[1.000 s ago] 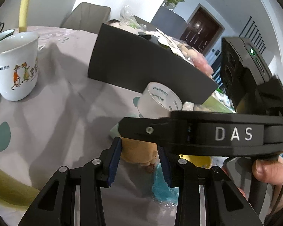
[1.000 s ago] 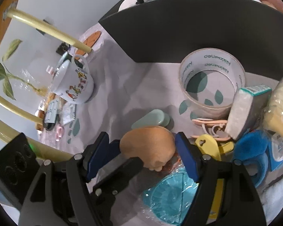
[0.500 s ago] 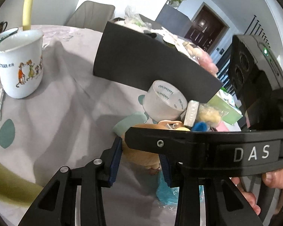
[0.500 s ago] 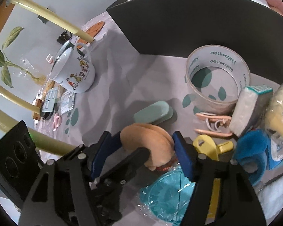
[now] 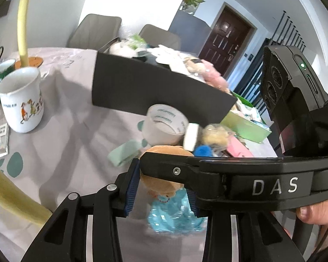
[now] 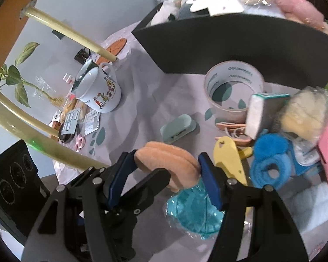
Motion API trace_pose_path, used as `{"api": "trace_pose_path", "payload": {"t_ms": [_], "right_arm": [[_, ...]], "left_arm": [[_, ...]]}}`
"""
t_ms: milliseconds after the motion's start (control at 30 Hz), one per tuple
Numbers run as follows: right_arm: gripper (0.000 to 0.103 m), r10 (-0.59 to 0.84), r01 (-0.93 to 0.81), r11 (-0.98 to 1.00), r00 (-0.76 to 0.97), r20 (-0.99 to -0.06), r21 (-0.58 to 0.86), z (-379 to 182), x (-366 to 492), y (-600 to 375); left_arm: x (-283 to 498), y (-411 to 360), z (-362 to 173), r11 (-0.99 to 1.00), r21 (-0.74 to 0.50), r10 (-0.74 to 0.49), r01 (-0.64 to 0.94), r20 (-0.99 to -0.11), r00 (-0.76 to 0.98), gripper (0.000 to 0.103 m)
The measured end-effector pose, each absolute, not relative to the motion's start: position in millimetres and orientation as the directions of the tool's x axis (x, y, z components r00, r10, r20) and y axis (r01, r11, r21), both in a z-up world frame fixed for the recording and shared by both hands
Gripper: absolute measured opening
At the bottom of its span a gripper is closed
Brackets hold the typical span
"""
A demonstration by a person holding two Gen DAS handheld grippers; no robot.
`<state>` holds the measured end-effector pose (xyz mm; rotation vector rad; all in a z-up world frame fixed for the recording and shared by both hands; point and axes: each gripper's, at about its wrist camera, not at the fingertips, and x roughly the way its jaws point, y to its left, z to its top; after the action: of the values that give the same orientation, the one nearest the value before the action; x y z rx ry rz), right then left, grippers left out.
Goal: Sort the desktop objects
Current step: 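Close the left gripper on the tan sponge puff and lift it, then carry the tan sponge puff with the left gripper over the green box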
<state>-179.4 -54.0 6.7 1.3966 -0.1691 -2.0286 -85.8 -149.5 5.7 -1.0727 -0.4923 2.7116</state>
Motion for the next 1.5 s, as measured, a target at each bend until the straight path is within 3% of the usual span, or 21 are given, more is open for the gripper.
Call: {"api": "trace_pose_path", "payload": {"t_ms": [1500], "right_arm": [[0.065,-0.586,0.23,-0.803,-0.472,-0.659,0.549,64.5,-175.5,235.4]], "left_arm": [[-130.6,137.0,81.0,-0.919,-0.153,0.37,-0.363,-0.654,-0.66,0.038]]}}
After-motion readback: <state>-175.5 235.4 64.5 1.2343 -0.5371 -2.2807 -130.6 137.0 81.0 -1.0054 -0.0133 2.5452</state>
